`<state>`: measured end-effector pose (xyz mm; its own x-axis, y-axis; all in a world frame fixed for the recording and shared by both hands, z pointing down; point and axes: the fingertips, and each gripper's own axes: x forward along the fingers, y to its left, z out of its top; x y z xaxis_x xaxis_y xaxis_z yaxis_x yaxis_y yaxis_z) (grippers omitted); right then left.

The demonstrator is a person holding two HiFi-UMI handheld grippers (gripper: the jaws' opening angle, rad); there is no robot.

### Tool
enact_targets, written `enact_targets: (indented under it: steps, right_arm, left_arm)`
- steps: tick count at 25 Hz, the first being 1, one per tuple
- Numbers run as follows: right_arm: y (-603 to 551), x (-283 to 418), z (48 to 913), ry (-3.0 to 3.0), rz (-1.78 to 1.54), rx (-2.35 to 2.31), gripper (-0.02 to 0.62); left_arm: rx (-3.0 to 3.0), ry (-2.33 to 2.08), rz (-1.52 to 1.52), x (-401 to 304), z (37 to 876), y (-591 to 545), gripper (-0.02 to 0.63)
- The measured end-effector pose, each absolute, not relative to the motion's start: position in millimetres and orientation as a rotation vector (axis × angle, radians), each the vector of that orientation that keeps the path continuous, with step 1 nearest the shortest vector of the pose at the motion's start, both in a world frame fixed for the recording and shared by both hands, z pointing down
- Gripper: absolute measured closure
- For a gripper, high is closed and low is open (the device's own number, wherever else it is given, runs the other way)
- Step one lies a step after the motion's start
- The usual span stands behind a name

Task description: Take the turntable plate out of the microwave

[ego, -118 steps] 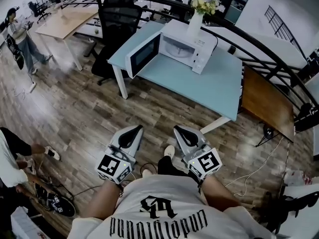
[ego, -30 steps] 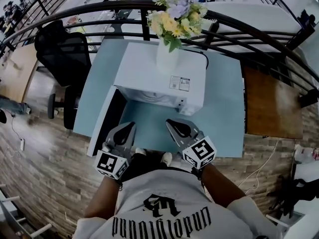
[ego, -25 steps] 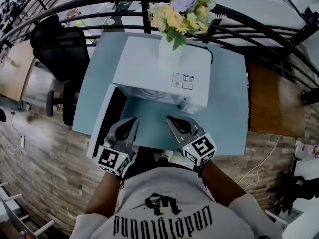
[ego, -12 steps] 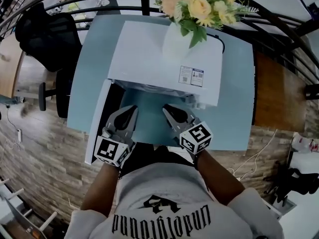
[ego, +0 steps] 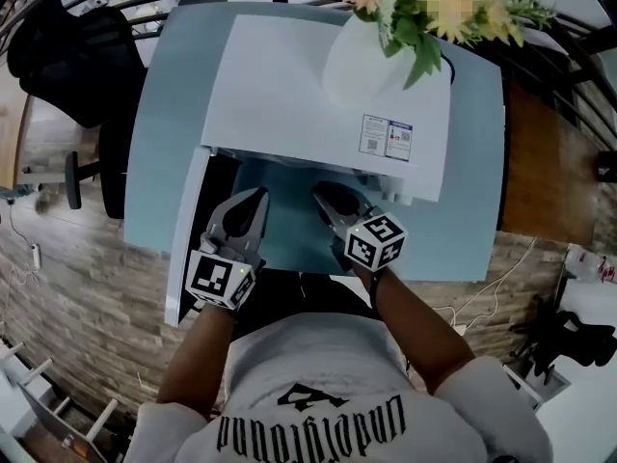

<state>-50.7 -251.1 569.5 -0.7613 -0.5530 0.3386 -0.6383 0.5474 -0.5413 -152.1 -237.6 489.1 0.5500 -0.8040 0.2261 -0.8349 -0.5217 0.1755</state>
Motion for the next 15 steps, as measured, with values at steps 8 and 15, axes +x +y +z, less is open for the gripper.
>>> enact_targets:
  steps: [8, 15]
  right_arm:
    - [-263.1, -58.2, 606.2, -2.592, 1.236, 1.084, 0.517]
    - [-273.8, -61.6, 635.7, -2.516, 1.482, 1.175, 0.496]
  left_arm:
    - [2.507, -1.352, 0.178, -153.8, 518.5, -248.4, 0.557]
    - [2.498, -1.346, 0.192, -152.6, 539.4, -257.9, 0.557]
